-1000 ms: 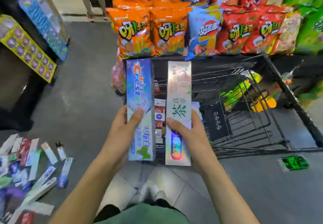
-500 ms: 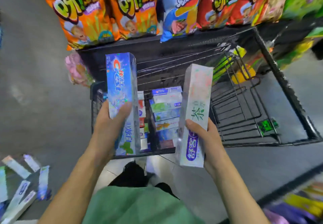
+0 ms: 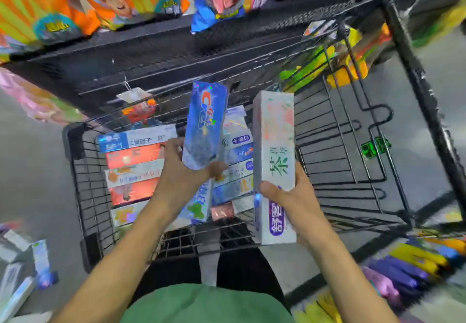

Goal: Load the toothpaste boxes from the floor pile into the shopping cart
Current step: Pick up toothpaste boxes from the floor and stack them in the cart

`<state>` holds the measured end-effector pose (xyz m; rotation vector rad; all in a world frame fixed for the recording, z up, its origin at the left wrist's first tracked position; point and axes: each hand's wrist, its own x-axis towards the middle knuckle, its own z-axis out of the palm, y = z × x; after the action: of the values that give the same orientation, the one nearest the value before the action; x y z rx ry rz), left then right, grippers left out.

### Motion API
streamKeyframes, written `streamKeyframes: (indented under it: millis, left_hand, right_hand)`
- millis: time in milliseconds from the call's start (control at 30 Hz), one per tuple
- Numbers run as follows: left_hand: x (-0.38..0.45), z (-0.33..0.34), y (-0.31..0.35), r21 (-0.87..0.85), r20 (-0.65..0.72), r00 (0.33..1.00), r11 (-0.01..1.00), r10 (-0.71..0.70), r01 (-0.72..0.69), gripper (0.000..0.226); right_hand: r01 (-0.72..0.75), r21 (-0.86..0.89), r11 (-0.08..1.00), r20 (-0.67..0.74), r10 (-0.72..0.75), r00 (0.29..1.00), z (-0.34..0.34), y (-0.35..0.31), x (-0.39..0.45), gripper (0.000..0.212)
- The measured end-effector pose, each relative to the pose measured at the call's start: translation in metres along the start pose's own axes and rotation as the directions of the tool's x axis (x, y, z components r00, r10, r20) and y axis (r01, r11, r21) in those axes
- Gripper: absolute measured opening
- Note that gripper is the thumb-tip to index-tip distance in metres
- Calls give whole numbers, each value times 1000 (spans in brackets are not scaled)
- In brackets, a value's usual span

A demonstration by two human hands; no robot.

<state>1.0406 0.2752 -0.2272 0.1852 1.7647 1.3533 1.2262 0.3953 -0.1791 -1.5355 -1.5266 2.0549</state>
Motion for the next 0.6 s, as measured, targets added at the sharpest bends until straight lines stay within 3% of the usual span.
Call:
streamKeyframes:
  millis: [167, 300, 433, 600]
  left_hand:
    - [88, 33, -27, 203, -17, 1000, 979, 20, -16, 67]
    - [154, 50, -54, 415, -1, 998, 908, 63, -57, 51]
    - [209, 57, -89, 620, 50, 990, 773, 134, -135, 44]
    - [249, 56, -131, 821, 247, 950, 480, 193, -311, 73]
  right_hand:
    - [-45, -135, 990, 141, 64, 988, -29, -13, 87, 73]
    - [-23, -195, 981, 139, 51, 989, -46, -13, 147, 57]
    - [6, -217, 976, 126, 22, 992, -57, 8, 185, 78]
    - [4, -219, 976, 135, 26, 991, -61, 40, 207, 73]
